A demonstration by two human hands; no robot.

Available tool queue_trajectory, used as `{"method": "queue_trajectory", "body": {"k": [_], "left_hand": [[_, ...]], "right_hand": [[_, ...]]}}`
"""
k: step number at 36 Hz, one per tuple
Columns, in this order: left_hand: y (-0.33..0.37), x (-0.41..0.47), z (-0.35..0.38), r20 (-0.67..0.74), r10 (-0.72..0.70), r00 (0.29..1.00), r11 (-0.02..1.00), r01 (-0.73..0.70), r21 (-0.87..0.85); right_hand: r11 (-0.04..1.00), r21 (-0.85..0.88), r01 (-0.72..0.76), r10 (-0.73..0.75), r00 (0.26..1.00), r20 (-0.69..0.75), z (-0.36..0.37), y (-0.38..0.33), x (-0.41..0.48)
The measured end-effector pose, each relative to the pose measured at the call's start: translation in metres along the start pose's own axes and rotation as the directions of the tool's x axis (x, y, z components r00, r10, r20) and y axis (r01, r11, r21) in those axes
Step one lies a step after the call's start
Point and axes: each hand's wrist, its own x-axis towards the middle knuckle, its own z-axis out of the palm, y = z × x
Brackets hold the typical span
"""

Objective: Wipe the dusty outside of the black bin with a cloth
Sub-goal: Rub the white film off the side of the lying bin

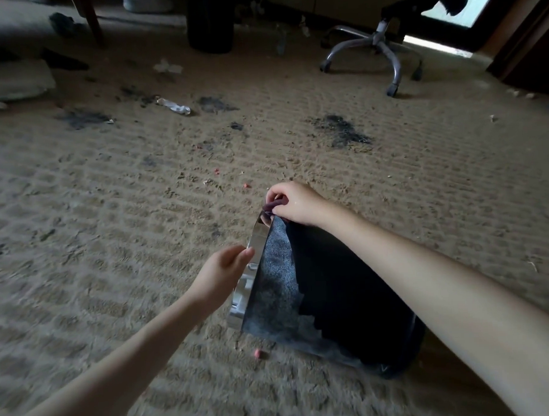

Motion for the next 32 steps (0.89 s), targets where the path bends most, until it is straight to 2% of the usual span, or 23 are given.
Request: {"method": "queue_trajectory", "body": {"k": [5, 9, 11, 14, 16, 20, 24, 32], "left_hand": [[0.001, -0.003, 0.0, -0.018, 0.031, 0.999, 0.999, -0.03, 0.032], [0.001, -0.004, -0.001, 0.007, 0.009, 1.0, 0.999, -0.01, 0.035], [0.002, -0.004, -0.002, 0.029, -0.006, 1.0, 1.0, 0.005, 0.01], [0.003, -0.004, -0.001, 0.036, -0.023, 0.999, 0.999, 0.024, -0.028], [0.004, -0.003, 0.0, 0.033, -0.032, 0.999, 0.999, 0.033, -0.038], [0.004, -0.003, -0.001, 0.028, -0.019, 0.999, 1.0, 0.019, 0.004], [0.003, -0.004, -0.002, 0.008, 0.011, 1.0, 0.998, -0.012, 0.057], [0.001, -0.003, -0.001, 0.017, 0.002, 1.0, 0.999, -0.003, 0.045]], "right_hand": [[0.996, -0.06, 0.059, -0.06, 0.998, -0.019, -0.003, 0.013, -0.023], [0.995, -0.096, 0.032, -0.03, 0.999, 0.026, -0.014, 0.023, -0.034], [1.0, -0.03, 0.004, -0.003, 1.0, 0.027, -0.018, 0.025, -0.037], [0.986, 0.164, 0.015, 0.003, 0.994, -0.105, -0.022, 0.023, -0.035], [0.978, 0.205, 0.04, -0.012, 0.99, -0.138, -0.023, 0.015, -0.028], [0.981, 0.174, 0.088, -0.078, 0.995, -0.059, -0.006, -0.01, -0.015], [0.991, 0.001, 0.137, -0.136, 0.989, -0.065, 0.007, -0.012, -0.017], [0.998, -0.067, 0.002, -0.006, 0.999, -0.054, -0.011, 0.035, -0.046]]}}
